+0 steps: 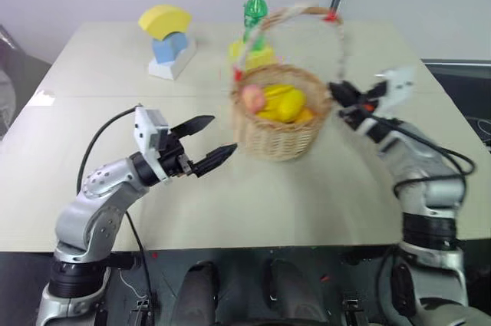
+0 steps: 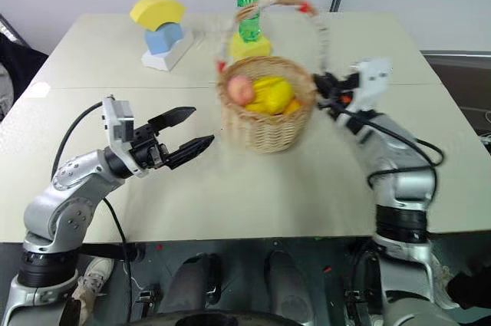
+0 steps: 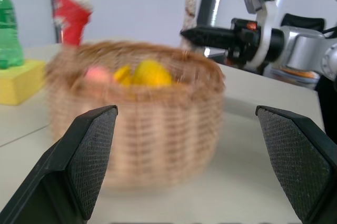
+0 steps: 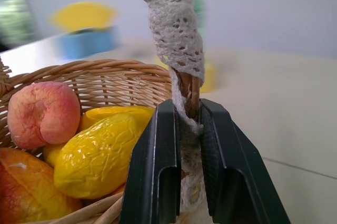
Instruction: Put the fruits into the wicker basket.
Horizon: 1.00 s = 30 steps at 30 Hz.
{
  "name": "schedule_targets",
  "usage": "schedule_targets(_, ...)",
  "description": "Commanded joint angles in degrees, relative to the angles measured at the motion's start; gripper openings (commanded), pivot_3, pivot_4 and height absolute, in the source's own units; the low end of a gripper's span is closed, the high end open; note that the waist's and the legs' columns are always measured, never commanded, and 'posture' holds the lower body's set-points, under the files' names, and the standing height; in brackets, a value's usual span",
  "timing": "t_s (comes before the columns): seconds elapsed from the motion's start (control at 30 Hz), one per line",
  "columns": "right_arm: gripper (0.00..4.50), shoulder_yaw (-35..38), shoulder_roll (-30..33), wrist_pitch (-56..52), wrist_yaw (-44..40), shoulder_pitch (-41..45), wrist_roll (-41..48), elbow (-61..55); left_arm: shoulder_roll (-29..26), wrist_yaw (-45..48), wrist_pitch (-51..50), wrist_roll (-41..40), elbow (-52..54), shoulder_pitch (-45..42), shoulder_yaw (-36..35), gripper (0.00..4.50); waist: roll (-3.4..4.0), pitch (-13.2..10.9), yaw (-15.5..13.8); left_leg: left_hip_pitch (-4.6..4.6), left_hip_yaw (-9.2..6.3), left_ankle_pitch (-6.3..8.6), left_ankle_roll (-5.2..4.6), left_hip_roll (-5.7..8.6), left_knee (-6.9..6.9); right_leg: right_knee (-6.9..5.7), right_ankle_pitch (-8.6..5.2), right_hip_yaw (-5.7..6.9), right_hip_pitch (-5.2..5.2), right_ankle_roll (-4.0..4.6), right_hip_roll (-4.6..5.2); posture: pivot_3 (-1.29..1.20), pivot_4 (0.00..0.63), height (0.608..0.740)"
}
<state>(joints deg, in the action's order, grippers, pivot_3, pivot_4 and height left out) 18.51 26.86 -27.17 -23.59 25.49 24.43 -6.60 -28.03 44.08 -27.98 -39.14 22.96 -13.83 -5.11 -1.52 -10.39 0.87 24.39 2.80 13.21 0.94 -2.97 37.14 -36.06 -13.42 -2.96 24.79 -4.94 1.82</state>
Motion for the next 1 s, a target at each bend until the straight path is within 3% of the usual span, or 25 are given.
schedule_targets(0.03,0.07,6.84,3.02,3.69,4.31,-1.14,-2.02,-0.9,0.17,1.99,1.62,0.41,-1.55,-2.4,0.88,4.5,0.0,0.0,0.01,0.0,0.0,0.0,0.0,0.0,0.0,0.0,0.0,0.0,0.0,0.0,0.0,0.0,0.15,0.74)
schedule_targets(0.17,0.07,10.07,5.29,5.66,9.68,-2.01,-6.11,4.52,1.33,3.3,2.78,1.48,-4.97,-5.28,2.24,4.5,0.03,0.01,0.38,-0.05,0.01,0.0,0.0,0.0,-0.02,-0.01,0.0,-0.05,0.0,0.0,-0.03,0.0,0.15,0.74)
schedule_targets(0.33,0.07,10.65,5.66,7.67,9.5,-1.7,-6.05,9.31,3.34,2.25,5.02,4.52,-7.61,-6.46,3.35,4.5,0.13,0.01,0.53,-0.08,0.01,0.0,-0.01,0.0,-0.02,-0.04,0.01,-0.12,0.0,0.0,-0.09,0.0,0.15,0.74)
schedule_targets(0.57,3.59,13.16,5.62,8.67,9.97,-6.64,-5.13,5.13,4.78,-2.01,6.88,7.22,-10.17,-4.08,1.17,4.5,0.14,0.02,0.1,-0.07,-0.01,0.0,-0.01,0.0,-0.01,-0.03,0.01,-0.13,-0.01,-0.02,-0.11,0.0,0.15,0.74)
schedule_targets(0.67,3.59,15.27,5.42,9.61,7.89,-11.43,-3.26,1.7,4.15,-4.81,8.33,9.61,-11.2,-1.88,-0.44,4.5,0.15,0.02,0.01,-0.06,-0.02,0.0,-0.01,0.0,-0.02,-0.03,-0.01,-0.13,-0.01,-0.05,-0.1,0.0,0.15,0.74)
schedule_targets(0.83,3.59,15.3,5.84,9.59,-3.32,-19.83,4.63,-5.2,1.64,-6.82,11.43,13.75,-13.17,3.66,-3.38,4.5,0.17,0.04,0.43,-0.15,-0.01,0.01,-0.03,-0.02,-0.06,-0.04,-0.01,-0.14,-0.04,-0.04,-0.1,0.0,0.15,0.74)
schedule_targets(1.0,3.59,3.34,9.16,10.14,-17.75,-25.02,4.6,-9.59,1.55,-9.43,12.12,14.5,-13.46,8.2,-7.13,4.5,0.16,0.05,0.57,-0.31,-0.02,0.01,-0.02,-0.04,-0.03,-0.04,0.01,-0.14,-0.16,0.05,-0.1,0.0,0.15,0.74)
